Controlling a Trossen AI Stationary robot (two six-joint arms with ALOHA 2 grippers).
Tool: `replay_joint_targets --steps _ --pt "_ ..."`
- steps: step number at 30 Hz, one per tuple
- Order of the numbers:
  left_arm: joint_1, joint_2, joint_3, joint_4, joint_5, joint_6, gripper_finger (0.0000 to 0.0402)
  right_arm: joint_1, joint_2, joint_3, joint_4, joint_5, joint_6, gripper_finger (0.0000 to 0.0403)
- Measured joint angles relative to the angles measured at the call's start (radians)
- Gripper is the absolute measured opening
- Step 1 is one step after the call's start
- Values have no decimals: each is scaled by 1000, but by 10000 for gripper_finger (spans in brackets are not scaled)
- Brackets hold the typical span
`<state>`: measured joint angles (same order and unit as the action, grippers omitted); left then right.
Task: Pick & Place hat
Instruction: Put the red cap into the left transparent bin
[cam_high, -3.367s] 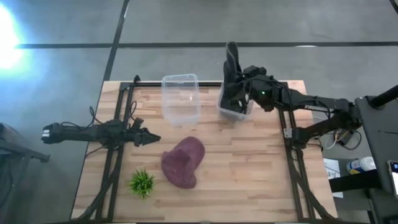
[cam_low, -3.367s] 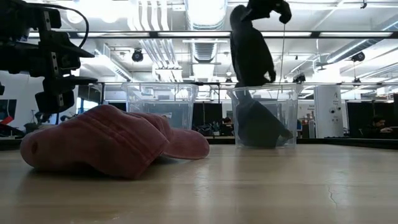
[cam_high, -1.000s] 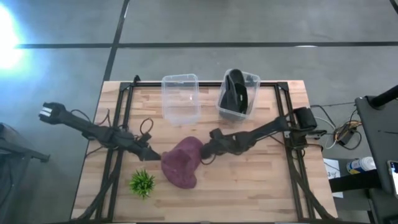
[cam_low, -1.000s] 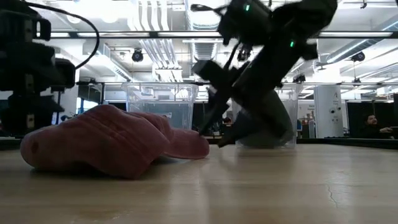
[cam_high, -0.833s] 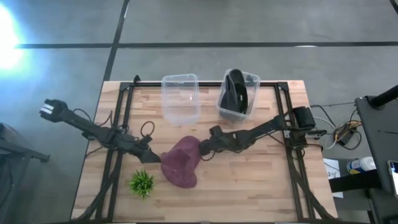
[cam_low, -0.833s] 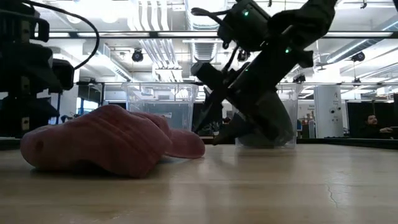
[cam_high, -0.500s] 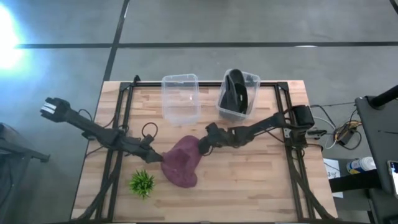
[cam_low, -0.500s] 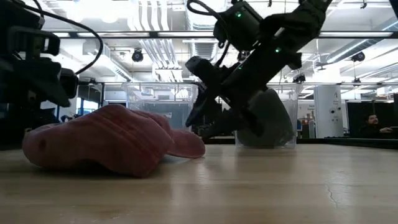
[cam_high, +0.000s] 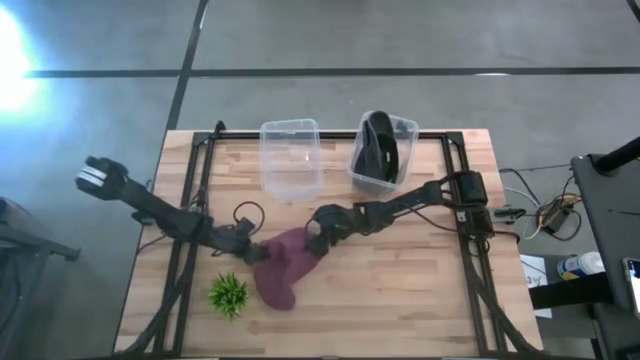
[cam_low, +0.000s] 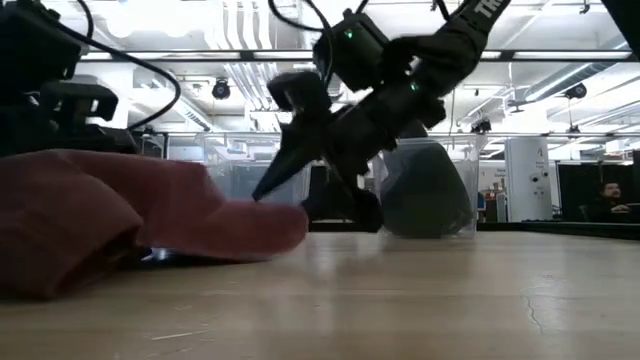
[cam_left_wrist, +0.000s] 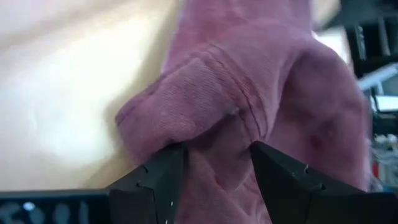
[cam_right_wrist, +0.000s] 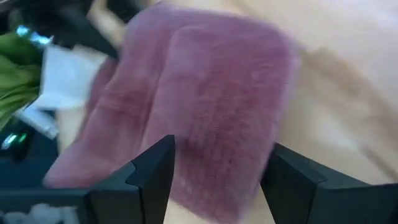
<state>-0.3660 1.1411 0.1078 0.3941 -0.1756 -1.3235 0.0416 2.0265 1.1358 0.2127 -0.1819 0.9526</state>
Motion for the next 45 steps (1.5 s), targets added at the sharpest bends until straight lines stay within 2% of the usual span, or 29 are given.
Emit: replay_joint_targets --steps 4,10,14,20,24,28,32,34,38,42,45 --pt "5 36 29 -7 -73 40 193 16 -4 42 10 -13 -4 208" --pt "6 66 71 -16 -80 85 193 33 -7 83 8 -13 1 196" --pt "6 53 109 -13 -82 88 193 41 -47 94 -5 -13 -20 143" --pt "-7 -6 204 -20 -91 118 193 44 -124 94 -84 -2 -99 26" --pt "-15 -56 302 -57 -136 233 193 44 -214 94 -172 -2 -147 16" --pt "-17 -108 449 -145 -186 416 193 41 -319 92 -238 7 -169 15" --pt "-16 -150 614 -247 -296 690 193 33 -460 96 -274 119 -214 14" --pt "-13 -163 691 -270 -353 837 193 25 -532 97 -326 242 -224 14" --pt "-8 -200 817 -332 -419 1065 193 6 -625 96 -324 526 -280 14" --pt "-7 -245 899 -422 -495 1170 193 -62 -641 103 -293 571 -274 14" --pt "-7 -287 922 -483 -557 1196 193 -127 -597 112 -278 547 -253 14"
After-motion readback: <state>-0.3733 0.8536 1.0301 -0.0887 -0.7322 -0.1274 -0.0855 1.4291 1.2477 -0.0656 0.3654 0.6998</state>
